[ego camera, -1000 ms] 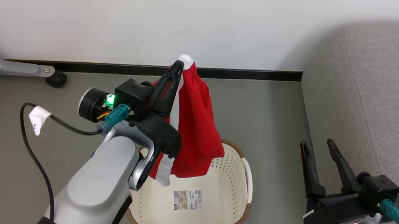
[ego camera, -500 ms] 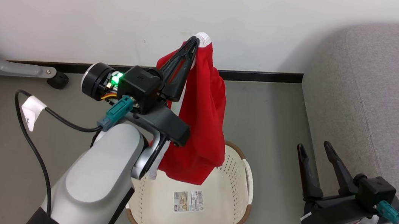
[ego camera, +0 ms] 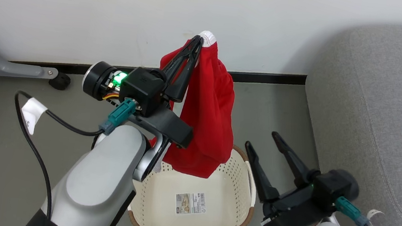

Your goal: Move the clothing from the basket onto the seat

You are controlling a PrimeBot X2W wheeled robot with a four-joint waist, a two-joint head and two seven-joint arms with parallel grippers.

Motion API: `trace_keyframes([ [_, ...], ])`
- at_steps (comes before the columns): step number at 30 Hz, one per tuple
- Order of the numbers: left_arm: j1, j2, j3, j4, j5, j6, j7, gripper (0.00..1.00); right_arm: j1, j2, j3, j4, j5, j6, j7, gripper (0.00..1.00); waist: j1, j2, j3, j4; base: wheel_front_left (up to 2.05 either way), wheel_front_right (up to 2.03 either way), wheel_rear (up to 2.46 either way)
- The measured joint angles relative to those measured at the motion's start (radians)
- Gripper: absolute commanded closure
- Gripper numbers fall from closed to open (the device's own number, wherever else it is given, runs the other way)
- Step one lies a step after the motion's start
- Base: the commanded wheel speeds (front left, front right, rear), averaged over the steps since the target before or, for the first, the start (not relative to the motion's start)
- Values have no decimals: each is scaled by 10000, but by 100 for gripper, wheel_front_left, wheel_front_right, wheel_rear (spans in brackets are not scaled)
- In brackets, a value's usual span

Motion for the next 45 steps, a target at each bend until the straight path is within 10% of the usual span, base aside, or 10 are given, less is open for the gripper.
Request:
trace_keyframes([
  [29, -36, -194, -593, -840, 153, 44, 2, 100, -2976, 198, 2098, 3093, -244, 10, 2, 0, 0, 0, 269, 416, 0, 0, 0],
  [32, -35, -203, -610, -834, 150, 75, 2, 100, -3206, 207, 1967, 3428, -128, 10, 0, 100, 1, 0, 295, 457, 0, 0, 0],
  [45, 303, -84, -341, -543, -31, 261, 2, 100, -3342, 259, 1848, 3333, 650, 10, 0, 100, 0, 0, 364, 259, 0, 0, 0],
])
